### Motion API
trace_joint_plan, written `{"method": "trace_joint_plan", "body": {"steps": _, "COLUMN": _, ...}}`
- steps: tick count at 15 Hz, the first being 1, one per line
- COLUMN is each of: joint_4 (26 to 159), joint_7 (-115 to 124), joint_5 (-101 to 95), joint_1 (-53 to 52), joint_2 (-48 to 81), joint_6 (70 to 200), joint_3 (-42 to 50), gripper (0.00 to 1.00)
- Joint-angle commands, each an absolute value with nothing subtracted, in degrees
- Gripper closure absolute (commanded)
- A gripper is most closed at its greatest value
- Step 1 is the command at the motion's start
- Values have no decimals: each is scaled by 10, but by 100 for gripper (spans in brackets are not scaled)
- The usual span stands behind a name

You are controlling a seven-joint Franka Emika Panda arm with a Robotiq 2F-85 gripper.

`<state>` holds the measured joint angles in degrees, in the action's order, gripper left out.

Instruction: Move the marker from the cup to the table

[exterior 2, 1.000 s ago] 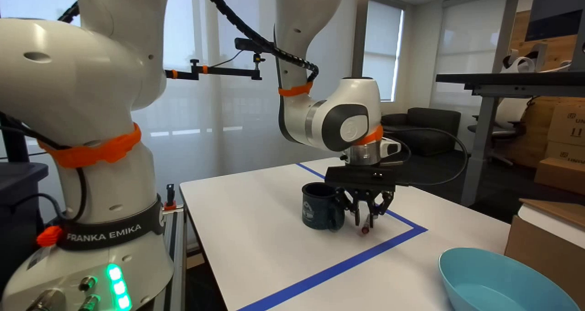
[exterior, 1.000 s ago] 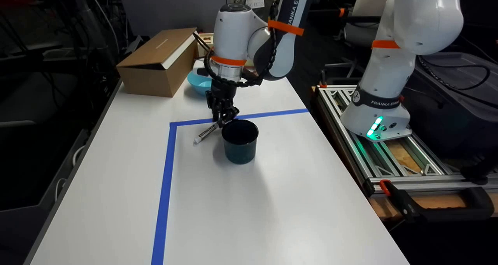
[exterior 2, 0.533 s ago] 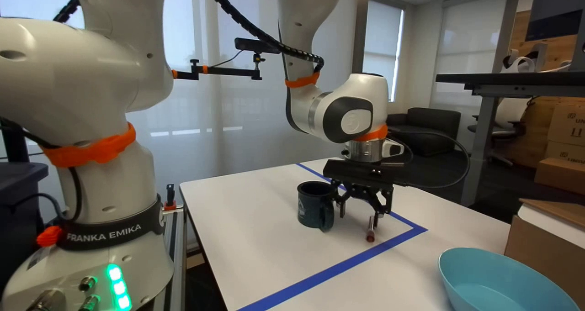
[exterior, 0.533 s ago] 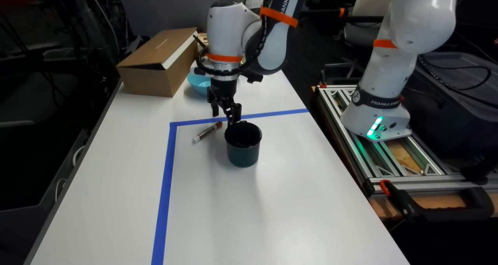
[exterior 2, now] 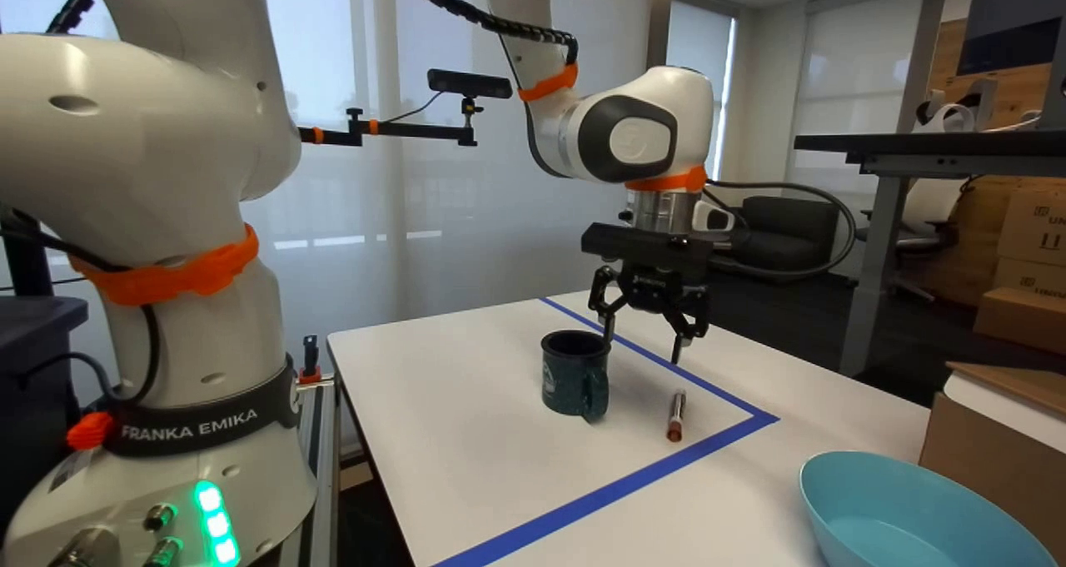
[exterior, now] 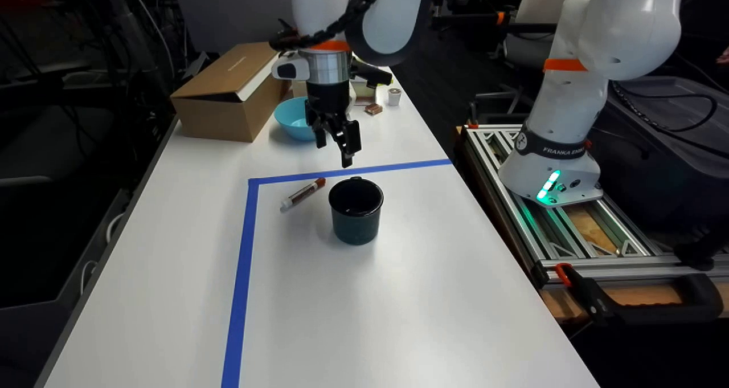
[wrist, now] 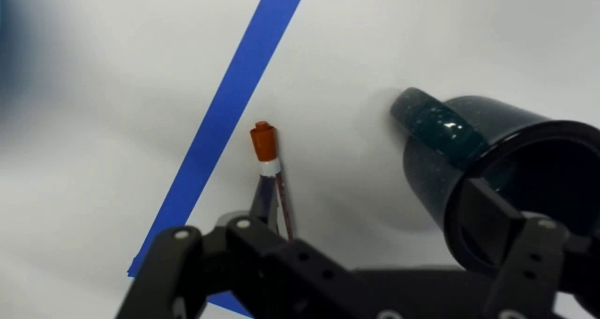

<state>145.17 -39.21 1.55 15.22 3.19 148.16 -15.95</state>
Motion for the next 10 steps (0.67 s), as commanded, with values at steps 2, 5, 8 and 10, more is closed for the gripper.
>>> {"method": "trace_joint_plan", "body": {"steps": 2, "joint_4": 1466, "joint_7": -336, "joint_5": -16, "joint_1": 68, "joint_2": -71, "joint_6": 1369, "joint_3": -82, "gripper": 0}}
{"method": "trace_joint_plan", "body": {"steps": 5, "joint_4": 1465, "joint_7": -255, "joint_5": -62, "joint_1": 39, "joint_2": -96, "joint_6": 1347, "joint_3": -58, "gripper": 0}}
{"method": "trace_joint_plan", "body": {"steps": 8, "joint_4": 1455, "joint_7": -268, "joint_5": -54, "joint_1": 20, "joint_2": -78, "joint_6": 1362, "joint_3": -36, "gripper": 0}}
{"method": "trace_joint_plan", "body": {"steps": 10, "joint_4": 1455, "joint_7": -263, "joint_5": -53, "joint_1": 16, "joint_2": -81, "joint_6": 1362, "joint_3": -33, "gripper": 0}}
